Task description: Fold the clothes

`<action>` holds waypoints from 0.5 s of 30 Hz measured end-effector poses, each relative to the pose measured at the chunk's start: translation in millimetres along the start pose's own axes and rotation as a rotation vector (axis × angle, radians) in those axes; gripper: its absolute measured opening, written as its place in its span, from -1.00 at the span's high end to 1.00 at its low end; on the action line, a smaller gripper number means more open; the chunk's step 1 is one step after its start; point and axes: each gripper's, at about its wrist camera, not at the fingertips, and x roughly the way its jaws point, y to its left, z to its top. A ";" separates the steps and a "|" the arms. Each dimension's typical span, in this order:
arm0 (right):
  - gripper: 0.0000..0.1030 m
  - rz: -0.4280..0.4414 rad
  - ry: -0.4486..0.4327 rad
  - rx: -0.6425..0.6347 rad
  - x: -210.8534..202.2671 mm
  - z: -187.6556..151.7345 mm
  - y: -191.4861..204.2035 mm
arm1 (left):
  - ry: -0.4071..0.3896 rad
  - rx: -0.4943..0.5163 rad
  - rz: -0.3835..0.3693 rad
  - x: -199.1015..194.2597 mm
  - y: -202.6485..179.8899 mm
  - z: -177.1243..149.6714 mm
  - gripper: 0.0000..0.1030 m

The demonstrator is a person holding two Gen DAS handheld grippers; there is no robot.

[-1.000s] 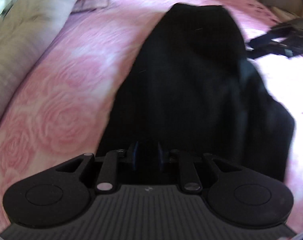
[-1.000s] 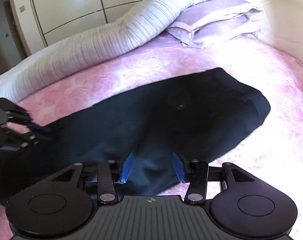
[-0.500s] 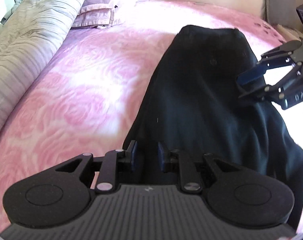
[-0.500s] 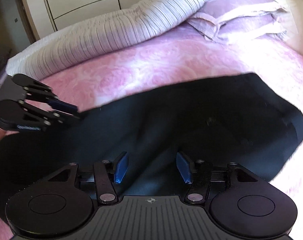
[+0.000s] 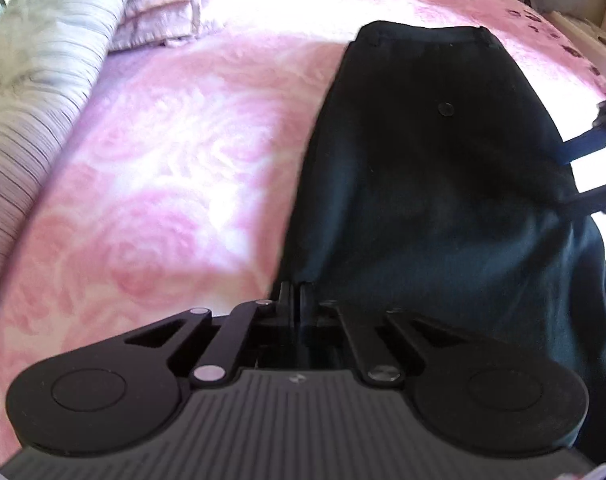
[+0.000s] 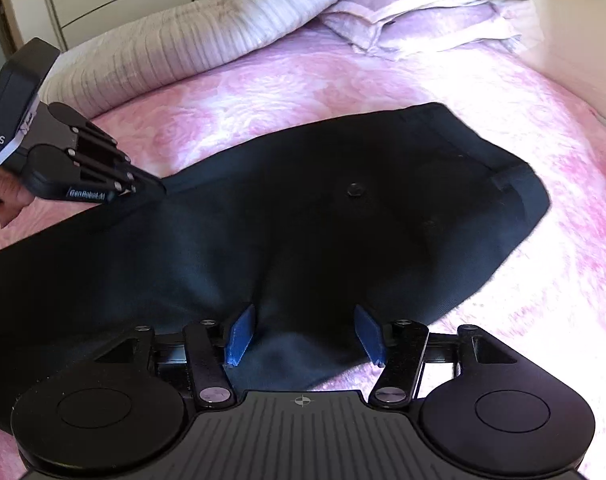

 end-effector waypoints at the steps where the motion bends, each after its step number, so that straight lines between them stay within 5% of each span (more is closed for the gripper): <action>1: -0.15 -0.002 -0.013 0.000 -2.7 -0.3 0.4 | 0.002 0.002 -0.001 2.7 0.4 -0.9 0.97; 9: -0.30 0.073 0.019 -0.015 18.3 -7.4 0.4 | -0.003 -0.042 0.021 4.0 3.7 -4.0 0.82; 12: -0.30 0.041 -0.024 0.079 9.2 5.0 -20.7 | -0.014 -0.059 0.060 -8.1 8.4 -2.1 0.62; 15: -0.30 -0.012 -0.074 0.080 6.2 19.0 -38.1 | -0.027 -0.112 0.061 -33.1 1.8 -8.4 0.75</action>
